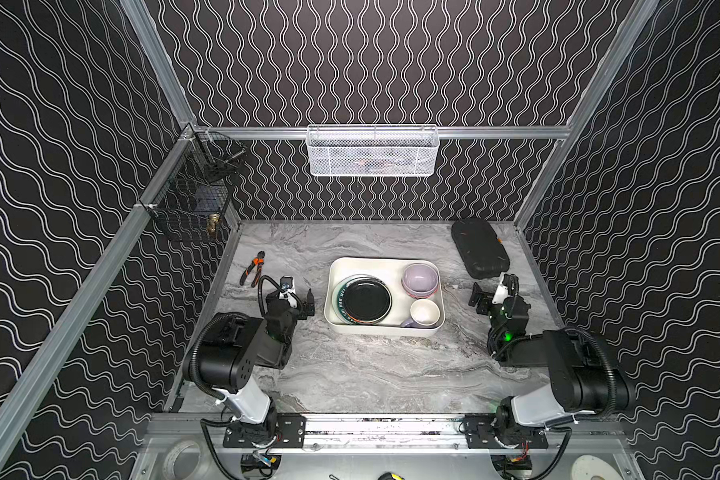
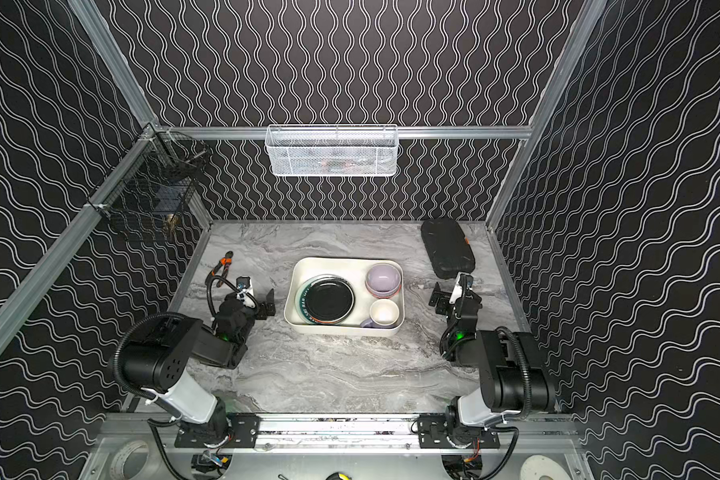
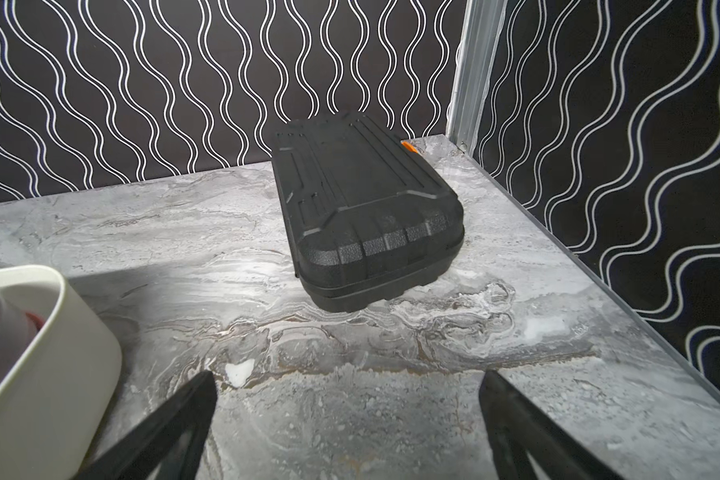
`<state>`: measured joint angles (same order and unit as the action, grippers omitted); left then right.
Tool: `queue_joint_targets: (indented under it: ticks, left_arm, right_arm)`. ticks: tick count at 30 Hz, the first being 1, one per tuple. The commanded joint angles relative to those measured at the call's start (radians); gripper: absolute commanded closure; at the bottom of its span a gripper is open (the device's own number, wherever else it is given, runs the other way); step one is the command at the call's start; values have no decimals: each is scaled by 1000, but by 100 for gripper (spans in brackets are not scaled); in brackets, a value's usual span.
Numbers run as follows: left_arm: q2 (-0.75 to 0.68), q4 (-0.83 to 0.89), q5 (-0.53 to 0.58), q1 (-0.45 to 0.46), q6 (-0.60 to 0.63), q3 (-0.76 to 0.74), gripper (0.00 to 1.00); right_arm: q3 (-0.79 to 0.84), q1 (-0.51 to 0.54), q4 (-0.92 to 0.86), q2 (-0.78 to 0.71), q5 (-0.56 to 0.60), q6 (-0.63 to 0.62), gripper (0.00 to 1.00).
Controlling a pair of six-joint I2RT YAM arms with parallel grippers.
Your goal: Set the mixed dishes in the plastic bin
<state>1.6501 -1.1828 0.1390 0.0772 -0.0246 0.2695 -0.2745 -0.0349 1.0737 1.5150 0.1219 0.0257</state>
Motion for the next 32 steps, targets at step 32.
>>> queue_joint_targets:
  ticks: [32]
  left_arm:
    - [-3,-55,33,14,25,0,1]
  right_arm:
    - [6,0,103,29,-7,-14,1]
